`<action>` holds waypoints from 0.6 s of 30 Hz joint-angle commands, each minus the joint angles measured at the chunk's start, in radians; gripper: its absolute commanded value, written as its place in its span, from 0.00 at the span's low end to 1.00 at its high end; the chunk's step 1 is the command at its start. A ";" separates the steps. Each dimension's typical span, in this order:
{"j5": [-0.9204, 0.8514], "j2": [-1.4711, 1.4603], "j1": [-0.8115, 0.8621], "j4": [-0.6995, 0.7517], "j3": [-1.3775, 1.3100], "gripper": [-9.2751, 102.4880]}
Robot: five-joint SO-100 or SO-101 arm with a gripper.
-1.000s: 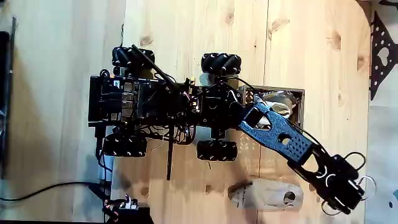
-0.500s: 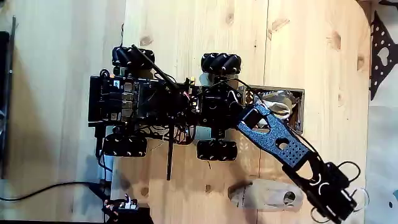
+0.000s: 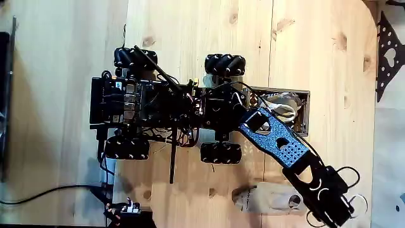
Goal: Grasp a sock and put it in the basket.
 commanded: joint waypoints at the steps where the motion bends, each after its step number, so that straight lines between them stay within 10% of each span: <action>1: -0.012 -0.020 -0.012 -0.135 -0.012 0.32; 18: -0.067 -0.196 0.025 -0.278 -0.044 0.32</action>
